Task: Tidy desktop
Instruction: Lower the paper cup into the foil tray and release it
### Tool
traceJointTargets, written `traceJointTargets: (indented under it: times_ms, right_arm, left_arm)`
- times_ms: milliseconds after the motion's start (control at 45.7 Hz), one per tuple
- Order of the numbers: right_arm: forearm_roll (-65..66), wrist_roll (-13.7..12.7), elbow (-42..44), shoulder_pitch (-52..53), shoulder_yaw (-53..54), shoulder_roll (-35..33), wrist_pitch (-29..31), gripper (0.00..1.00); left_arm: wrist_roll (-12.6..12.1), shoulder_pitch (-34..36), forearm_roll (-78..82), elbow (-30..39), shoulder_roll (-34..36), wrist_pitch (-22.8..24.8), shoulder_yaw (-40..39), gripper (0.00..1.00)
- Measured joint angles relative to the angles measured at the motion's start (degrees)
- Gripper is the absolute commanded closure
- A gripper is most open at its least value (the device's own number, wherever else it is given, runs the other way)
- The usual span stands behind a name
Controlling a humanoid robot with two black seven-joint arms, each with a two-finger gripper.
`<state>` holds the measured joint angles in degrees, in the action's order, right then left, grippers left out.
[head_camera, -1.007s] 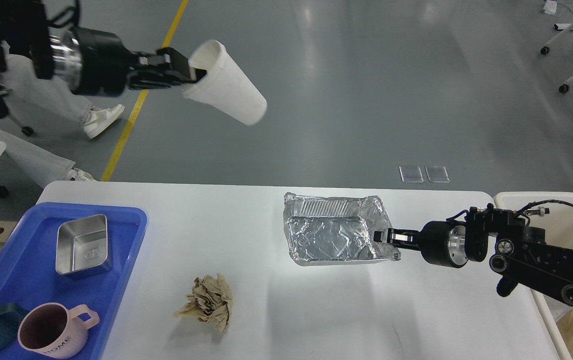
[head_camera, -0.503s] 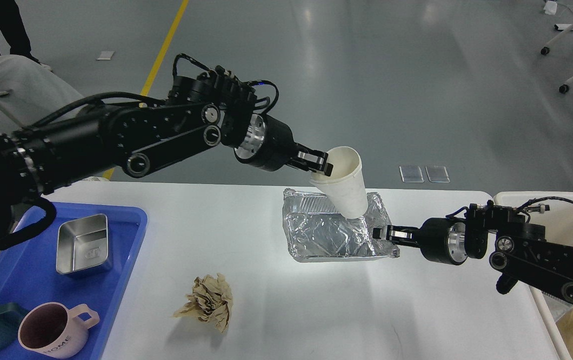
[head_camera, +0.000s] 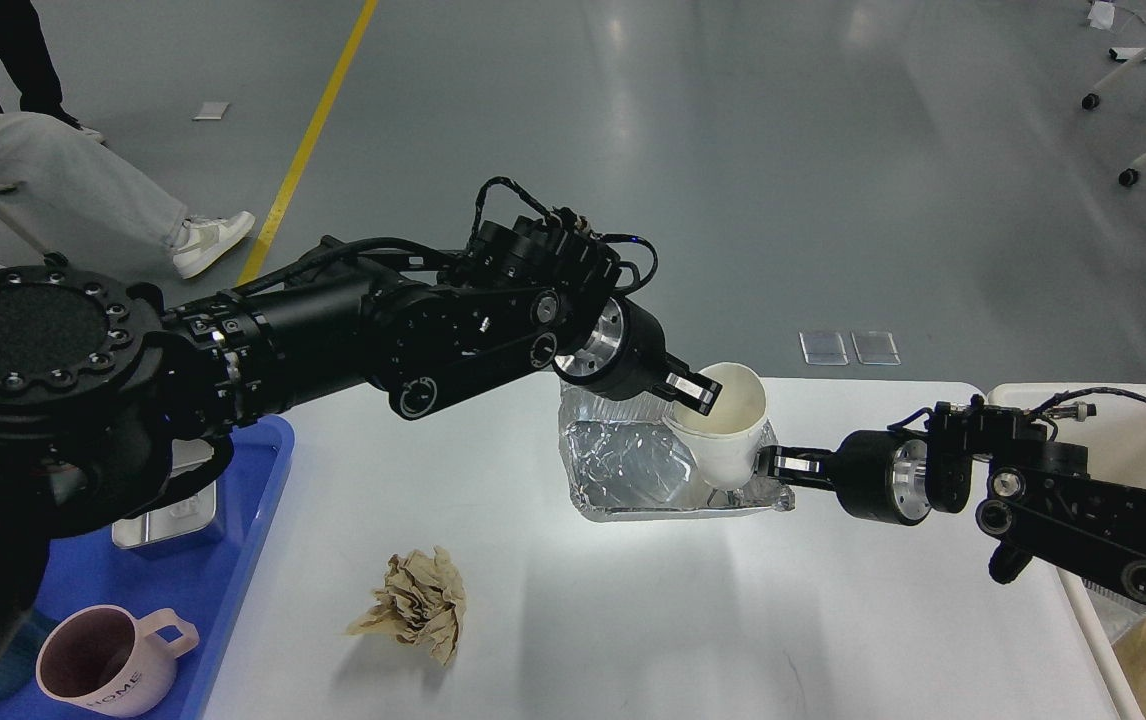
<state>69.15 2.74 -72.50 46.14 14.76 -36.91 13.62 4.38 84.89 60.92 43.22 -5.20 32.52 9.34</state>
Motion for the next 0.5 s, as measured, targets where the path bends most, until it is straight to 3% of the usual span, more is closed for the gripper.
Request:
traceJointTargets:
  times_ms: [88,306,503]
  right_arm:
    - [0.0,0.1,0.0,0.0,0.0,0.0,0.0,1.00]
    - [0.0,0.1,0.0,0.0,0.0,0.0,0.1,1.00]
    - [0.0,0.1,0.0,0.0,0.0,0.0,0.1,1.00]
  left_arm:
    - [-0.1,-0.1,0.0,-1.2,-1.6,-0.6,0.7,0.73]
    - [-0.9,0.0,0.0,-1.7,-2.3,-1.2,0.9,0.52]
    - [-1.9,2.6,-0.8,-1.7,-2.2,-1.3,0.8,0.40]
